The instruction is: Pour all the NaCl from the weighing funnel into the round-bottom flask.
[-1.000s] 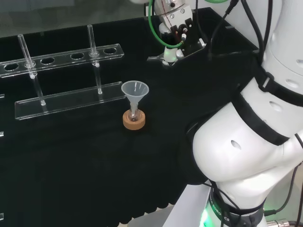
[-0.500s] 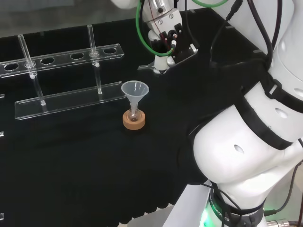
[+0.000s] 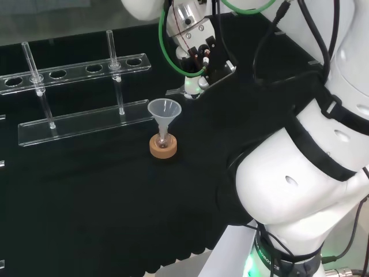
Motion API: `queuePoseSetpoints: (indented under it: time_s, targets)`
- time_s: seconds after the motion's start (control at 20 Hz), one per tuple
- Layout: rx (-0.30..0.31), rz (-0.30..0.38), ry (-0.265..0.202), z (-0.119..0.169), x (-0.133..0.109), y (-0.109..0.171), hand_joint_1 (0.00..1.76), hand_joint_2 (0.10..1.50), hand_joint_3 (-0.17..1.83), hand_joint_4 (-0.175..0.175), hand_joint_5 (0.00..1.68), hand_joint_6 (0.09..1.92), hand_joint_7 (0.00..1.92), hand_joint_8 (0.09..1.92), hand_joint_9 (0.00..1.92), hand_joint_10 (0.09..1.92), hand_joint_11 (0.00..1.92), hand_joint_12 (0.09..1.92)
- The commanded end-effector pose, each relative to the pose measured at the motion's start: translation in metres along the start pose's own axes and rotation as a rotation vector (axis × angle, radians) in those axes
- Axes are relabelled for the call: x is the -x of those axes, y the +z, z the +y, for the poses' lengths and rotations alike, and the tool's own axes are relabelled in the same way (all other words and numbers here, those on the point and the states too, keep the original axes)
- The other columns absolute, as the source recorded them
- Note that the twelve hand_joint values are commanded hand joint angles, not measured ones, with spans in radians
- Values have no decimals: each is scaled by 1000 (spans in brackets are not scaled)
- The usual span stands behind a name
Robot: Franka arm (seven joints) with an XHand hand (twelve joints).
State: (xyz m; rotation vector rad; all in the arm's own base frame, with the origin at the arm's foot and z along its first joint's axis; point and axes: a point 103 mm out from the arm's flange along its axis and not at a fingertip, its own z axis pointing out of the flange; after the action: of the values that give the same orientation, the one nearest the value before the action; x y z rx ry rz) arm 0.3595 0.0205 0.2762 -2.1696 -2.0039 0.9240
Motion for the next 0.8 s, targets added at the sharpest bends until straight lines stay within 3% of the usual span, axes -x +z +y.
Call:
queuePoseSetpoints:
  time_s: [0.05, 0.8]
  targets:
    - [-34, -63, -3, 8, -7, 8, 1137, 611, 776, 114, 1233, 800, 600, 672, 946, 329, 805, 1050]
    - [-25, -175, 11, 13, -8, 9, 1137, 611, 779, 107, 1231, 806, 599, 673, 944, 330, 811, 1045]
